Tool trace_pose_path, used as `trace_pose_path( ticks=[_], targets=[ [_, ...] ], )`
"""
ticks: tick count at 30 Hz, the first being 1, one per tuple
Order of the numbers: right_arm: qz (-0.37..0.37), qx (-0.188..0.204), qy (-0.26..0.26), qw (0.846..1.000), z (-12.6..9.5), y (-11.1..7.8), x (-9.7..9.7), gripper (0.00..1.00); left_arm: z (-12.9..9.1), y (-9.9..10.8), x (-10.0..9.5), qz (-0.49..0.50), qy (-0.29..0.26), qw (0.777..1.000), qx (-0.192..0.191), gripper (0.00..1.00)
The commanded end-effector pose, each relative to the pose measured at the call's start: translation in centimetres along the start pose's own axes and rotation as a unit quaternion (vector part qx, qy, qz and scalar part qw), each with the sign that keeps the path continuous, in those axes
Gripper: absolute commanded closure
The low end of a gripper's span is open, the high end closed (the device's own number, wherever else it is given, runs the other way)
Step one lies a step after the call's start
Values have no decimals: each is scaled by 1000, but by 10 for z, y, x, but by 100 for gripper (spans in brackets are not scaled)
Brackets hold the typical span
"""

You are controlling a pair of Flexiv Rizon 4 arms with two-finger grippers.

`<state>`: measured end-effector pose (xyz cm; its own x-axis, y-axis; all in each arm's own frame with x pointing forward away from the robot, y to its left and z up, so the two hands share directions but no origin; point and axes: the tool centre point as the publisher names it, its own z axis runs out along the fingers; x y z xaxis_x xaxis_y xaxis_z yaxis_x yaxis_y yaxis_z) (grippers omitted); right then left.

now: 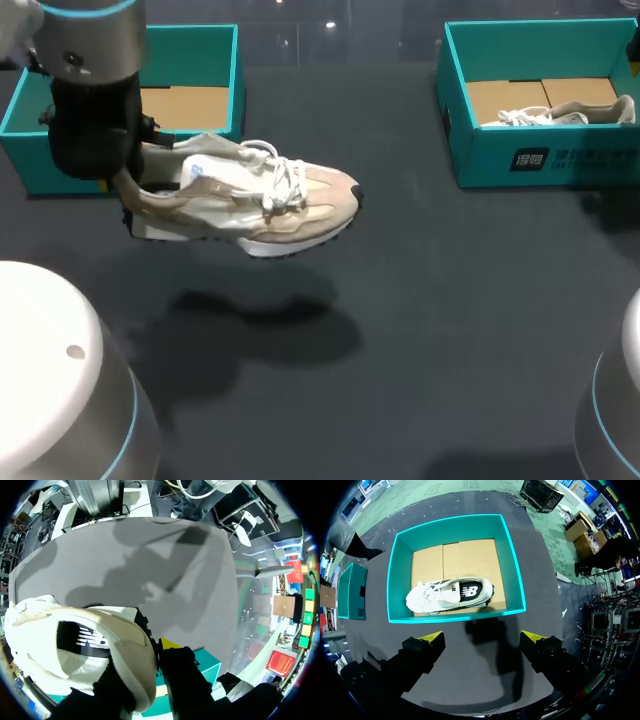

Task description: Take the shoe out of the shoebox, open the shoe tongue, remove and reinsert the insole, then place the shoe into the shoebox

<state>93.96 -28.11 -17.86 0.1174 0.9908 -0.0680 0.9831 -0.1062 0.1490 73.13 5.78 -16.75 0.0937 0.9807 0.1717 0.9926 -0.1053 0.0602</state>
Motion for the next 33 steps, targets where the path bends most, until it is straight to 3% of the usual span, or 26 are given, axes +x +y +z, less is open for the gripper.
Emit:
trace_pose_path(
  ticks=[1, 9, 16, 24, 33],
  targets=[
    [0, 0, 0, 1000, 0, 0, 0, 0, 16, -12, -28, -4, 8, 996, -91, 100],
    [0, 0, 0, 1000, 0, 0, 0, 0, 41, -26, -70, -12, 22, 998, -65, 100],
    [0, 0, 0, 1000, 0, 0, 0, 0, 62, -27, -92, -19, 18, 999, -22, 100],
    [0, 0, 0, 1000, 0, 0, 0, 0, 82, -32, -115, -23, 15, 1000, -10, 100],
    [0, 0, 0, 1000, 0, 0, 0, 0, 125, -31, -144, -35, 18, 999, 4, 100]
  ],
)
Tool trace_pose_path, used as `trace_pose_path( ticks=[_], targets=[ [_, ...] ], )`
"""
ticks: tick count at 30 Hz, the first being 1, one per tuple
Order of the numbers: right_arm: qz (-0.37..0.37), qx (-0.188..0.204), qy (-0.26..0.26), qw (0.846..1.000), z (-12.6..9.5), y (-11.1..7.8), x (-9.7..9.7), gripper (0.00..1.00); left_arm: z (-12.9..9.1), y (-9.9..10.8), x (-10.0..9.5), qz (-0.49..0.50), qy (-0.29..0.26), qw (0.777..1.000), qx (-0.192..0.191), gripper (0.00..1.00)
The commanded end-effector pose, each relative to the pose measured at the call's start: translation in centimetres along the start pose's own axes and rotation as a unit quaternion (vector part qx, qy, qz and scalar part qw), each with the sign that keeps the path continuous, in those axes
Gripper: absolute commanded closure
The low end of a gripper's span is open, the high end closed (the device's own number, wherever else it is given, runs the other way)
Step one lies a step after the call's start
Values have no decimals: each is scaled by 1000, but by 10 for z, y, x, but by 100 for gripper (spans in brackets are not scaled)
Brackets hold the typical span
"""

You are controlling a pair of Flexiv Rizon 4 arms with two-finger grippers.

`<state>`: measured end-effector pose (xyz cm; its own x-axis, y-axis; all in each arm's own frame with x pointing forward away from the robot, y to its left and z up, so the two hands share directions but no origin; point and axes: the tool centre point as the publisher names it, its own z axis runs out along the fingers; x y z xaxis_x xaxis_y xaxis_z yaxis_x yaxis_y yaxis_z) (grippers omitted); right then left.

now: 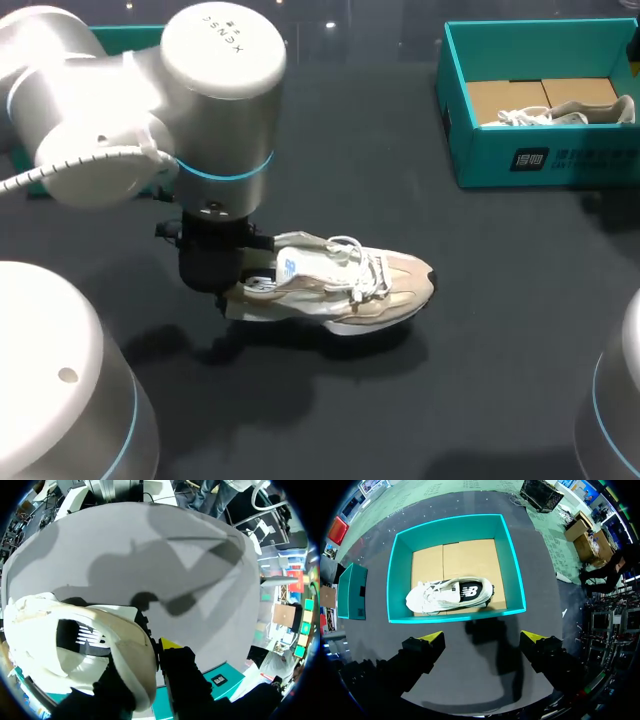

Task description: Take the shoe out of the shoebox, open the shoe tongue, remove and reinsert the insole, then place the shoe into the shoebox

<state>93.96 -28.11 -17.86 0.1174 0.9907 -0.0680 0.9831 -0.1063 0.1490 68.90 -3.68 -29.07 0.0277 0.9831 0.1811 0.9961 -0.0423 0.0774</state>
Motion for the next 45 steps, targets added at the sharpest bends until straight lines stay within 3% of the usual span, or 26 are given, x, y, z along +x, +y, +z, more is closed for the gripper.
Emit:
trace_pose_path(
  ticks=[1, 14, 30, 31, 34, 35, 45],
  targets=[
    [0, 0, 0, 1000, 0, 0, 0, 0, 27, 7, -30, -3, 12, 1000, 6, 100],
    [0, 0, 0, 1000, 0, 0, 0, 0, 72, 12, -61, -21, 13, 1000, -4, 100],
    [0, 0, 0, 1000, 0, 0, 0, 0, 83, 10, -77, 2, 1, 1000, -6, 100],
    [0, 0, 0, 1000, 0, 0, 0, 0, 83, 10, -77, 3, 0, 1000, -7, 86],
    [0, 0, 0, 1000, 0, 0, 0, 0, 82, 8, -77, 5, -2, 1000, -10, 6],
    [0, 0, 0, 1000, 0, 0, 0, 0, 81, 8, -77, 5, -3, 1000, -11, 0],
    [0, 0, 0, 1000, 0, 0, 0, 0, 49, 7, -64, -18, -32, 999, -17, 0]
  ],
)
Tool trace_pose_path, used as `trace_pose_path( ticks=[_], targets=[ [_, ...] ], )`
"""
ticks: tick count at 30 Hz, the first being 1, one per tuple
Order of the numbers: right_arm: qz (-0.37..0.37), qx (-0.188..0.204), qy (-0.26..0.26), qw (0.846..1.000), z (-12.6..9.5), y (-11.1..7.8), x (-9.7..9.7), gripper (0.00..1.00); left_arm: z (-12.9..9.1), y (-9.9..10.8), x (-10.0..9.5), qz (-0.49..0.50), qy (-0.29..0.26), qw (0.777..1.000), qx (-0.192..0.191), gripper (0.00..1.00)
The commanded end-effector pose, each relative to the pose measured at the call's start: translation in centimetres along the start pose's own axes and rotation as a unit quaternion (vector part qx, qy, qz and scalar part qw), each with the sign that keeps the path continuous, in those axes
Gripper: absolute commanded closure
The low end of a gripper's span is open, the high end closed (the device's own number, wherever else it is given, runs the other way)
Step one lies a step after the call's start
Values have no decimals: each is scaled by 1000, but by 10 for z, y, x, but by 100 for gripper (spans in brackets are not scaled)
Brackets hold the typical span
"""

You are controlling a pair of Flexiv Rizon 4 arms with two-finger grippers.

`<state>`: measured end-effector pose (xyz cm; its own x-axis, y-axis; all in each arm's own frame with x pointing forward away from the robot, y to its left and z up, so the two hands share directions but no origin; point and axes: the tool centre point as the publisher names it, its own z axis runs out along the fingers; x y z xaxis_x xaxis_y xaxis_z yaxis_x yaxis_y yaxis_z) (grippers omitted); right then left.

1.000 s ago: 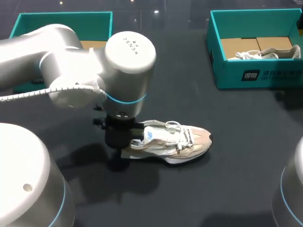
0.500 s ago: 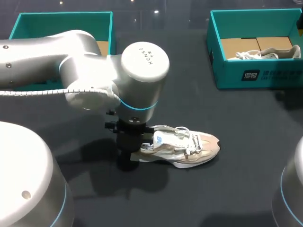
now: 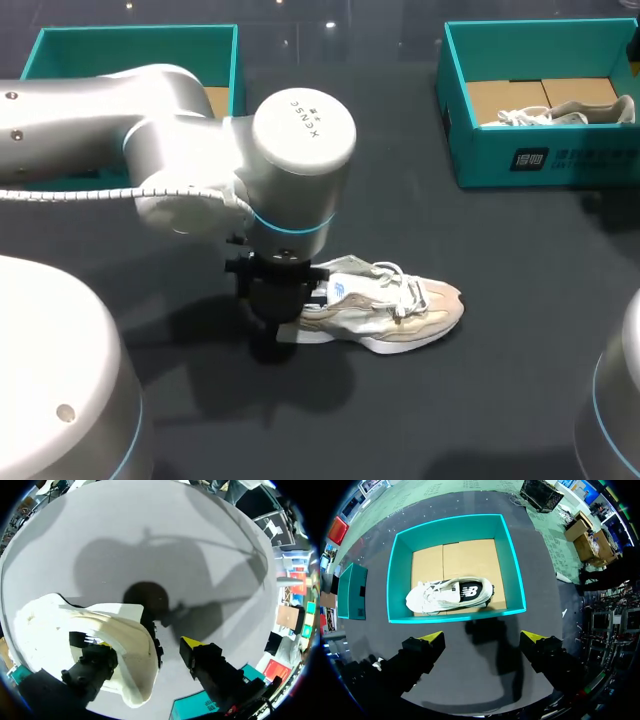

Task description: Take the shoe out of the shoebox, open the shoe tongue, remove and reinsert the insole, then place the shoe into the shoebox

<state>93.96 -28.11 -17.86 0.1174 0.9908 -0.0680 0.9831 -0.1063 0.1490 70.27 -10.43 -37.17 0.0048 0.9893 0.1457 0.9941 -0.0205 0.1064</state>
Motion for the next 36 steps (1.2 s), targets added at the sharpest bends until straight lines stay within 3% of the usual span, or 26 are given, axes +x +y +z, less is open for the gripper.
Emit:
trace_pose_path(
  ticks=[1, 13, 20, 26, 29, 36],
  targets=[
    [0, 0, 0, 1000, 0, 0, 0, 0, -27, -1, 18, -8, -22, 1000, -4, 0],
    [0, 0, 0, 1000, 0, 0, 0, 0, -95, 12, 49, -73, -84, 994, 10, 0],
    [0, 0, 0, 1000, 0, 0, 0, 0, -138, 12, 85, -169, -147, 971, 85, 0],
    [0, 0, 0, 1000, 0, 0, 0, 0, -153, 4, 109, -240, -199, 940, 142, 0],
    [0, 0, 0, 1000, 0, 0, 0, 0, -155, -3, 125, -276, -208, 915, 210, 0],
    [0, 0, 0, 1000, 0, 0, 0, 0, -155, -3, 125, -276, -208, 915, 210, 0]
  ],
)
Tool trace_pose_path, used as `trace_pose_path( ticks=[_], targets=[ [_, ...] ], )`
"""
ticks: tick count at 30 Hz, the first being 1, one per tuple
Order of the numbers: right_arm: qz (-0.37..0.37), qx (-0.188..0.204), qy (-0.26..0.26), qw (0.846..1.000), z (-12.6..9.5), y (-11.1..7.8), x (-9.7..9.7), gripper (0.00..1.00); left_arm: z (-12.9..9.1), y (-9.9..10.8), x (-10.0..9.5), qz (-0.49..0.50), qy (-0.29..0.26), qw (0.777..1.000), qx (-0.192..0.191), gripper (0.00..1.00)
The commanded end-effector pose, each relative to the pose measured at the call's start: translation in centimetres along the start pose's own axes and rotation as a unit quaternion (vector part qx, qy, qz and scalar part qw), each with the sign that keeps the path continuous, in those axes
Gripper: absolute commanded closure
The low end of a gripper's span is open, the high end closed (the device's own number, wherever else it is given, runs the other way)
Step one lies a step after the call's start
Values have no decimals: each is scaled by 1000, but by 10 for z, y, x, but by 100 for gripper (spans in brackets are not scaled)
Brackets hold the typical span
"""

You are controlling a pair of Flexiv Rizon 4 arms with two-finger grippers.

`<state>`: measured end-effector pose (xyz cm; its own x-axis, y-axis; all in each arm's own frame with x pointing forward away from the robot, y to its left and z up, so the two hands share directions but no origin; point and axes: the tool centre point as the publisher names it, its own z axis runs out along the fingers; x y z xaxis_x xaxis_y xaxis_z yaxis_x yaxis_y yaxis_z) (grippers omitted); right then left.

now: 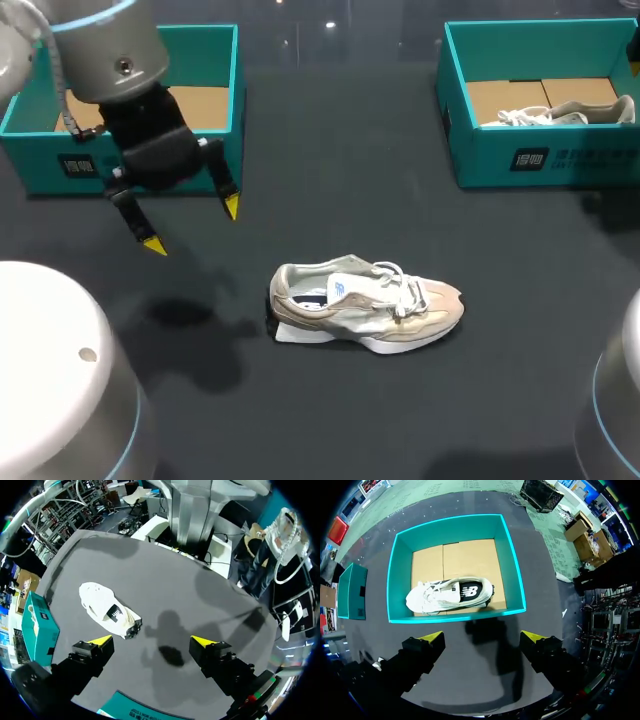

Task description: Take the shoe out of the shoebox, open the shoe tongue, remove and reinsert the insole, then place the shoe into the shoebox

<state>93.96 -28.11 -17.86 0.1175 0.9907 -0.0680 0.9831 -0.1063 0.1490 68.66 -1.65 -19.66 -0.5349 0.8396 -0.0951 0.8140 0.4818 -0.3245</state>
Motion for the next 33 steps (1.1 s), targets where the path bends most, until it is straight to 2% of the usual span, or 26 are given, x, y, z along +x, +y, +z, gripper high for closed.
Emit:
trace_pose_path(
  ticks=[1, 7, 9, 12, 15, 19, 23, 24, 25, 33],
  targets=[
    [0, 0, 0, 1000, 0, 0, 0, 0, 2, 6, 13, 3, -63, 998, 14, 0],
    [0, 0, 0, 1000, 0, 0, 0, 0, 2, 6, 13, 3, -63, 998, 14, 0],
    [0, 0, 0, 1000, 0, 0, 0, 0, -6, 14, 24, -44, -94, 992, 72, 0],
    [0, 0, 0, 1000, 0, 0, 0, 0, -10, 25, 38, -103, -140, 978, 118, 0],
    [0, 0, 0, 1000, 0, 0, 0, 0, -4, 33, 47, -151, -161, 965, 140, 0],
    [0, 0, 0, 1000, 0, 0, 0, 0, 7, 36, 52, -208, -179, 950, 150, 0],
    [0, 0, 0, 1000, 0, 0, 0, 0, 15, 35, 55, -258, -202, 925, 190, 0],
    [0, 0, 0, 1000, 0, 0, 0, 0, 16, 35, 55, -271, -201, 921, 193, 0],
    [0, 0, 0, 1000, 0, 0, 0, 0, 20, 36, 54, -325, -184, 920, 120, 0],
    [0, 0, 0, 1000, 0, 0, 0, 0, 20, 36, 54, -325, -184, 920, 120, 0]
  ],
)
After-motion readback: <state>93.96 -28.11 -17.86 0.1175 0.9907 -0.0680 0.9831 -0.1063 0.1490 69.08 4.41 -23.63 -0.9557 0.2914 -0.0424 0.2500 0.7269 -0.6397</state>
